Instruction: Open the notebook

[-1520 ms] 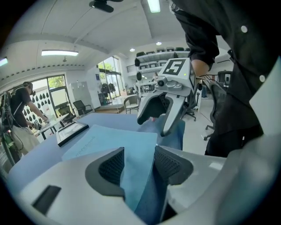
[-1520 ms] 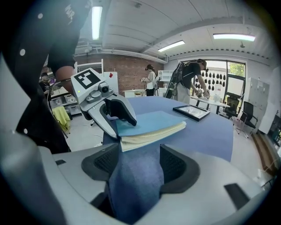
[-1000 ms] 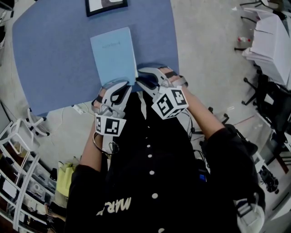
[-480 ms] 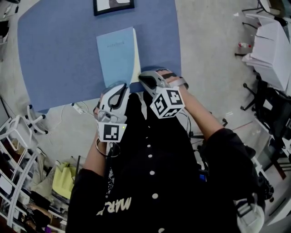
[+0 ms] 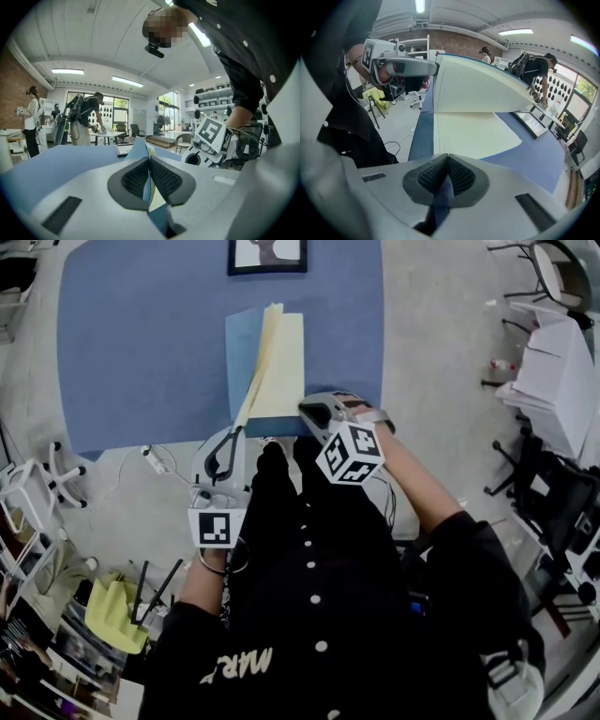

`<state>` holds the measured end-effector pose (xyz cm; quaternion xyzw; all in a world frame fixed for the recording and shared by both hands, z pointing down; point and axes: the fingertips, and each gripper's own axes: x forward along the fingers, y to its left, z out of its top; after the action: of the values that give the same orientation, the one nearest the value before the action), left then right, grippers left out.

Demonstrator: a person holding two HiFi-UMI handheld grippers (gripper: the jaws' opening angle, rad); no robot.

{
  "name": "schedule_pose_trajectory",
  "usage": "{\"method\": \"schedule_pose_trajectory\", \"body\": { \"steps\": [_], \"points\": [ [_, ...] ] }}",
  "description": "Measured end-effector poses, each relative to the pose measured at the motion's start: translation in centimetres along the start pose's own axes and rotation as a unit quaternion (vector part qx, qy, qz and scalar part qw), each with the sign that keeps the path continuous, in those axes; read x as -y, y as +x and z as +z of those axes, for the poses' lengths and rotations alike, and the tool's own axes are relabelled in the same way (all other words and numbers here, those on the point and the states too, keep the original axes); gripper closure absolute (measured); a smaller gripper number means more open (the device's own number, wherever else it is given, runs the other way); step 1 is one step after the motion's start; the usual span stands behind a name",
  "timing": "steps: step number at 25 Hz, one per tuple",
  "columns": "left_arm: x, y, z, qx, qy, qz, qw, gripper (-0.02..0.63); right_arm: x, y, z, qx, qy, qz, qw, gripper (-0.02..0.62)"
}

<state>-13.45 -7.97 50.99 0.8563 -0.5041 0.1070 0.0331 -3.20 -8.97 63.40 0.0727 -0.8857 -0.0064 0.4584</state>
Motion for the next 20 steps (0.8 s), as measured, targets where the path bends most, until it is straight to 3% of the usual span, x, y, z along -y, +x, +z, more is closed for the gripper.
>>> {"method": "schedule_pose_trajectory", "body": {
  "steps": [4,7,11,17,20],
  "points": [
    [-3.6,-2.7,-0.9,0.005,-0.061,0.065,0.996,0.591,-0.3,0.4,0.6,-0.011,-0.004,0.013,1.0,0.588],
    [-6.5,-4.1,-1.3,0.02,-0.127,0.116,0.9848,0.589,-0.4,0.8,0.9,-0.017,-0.007,0.018,1.0,0.588],
    [-9.5,-6.0,-3.6,0.012,-0.181,0.168,0.9689,0.589,-0.6,1.2,1.2,-0.021,-0.016,0.025,0.999,0.588],
    [-12.4,-7.0,-7.3,-0.009,-0.271,0.204,0.9407,0.586,-0.4,0.9,1.2,-0.022,-0.022,0.024,0.999,0.588],
    [-13.5,-7.3,-10.0,-0.03,-0.338,0.212,0.9165,0.581,-0.5,1.1,1.3,-0.021,-0.026,0.025,0.999,0.588]
  ]
}}
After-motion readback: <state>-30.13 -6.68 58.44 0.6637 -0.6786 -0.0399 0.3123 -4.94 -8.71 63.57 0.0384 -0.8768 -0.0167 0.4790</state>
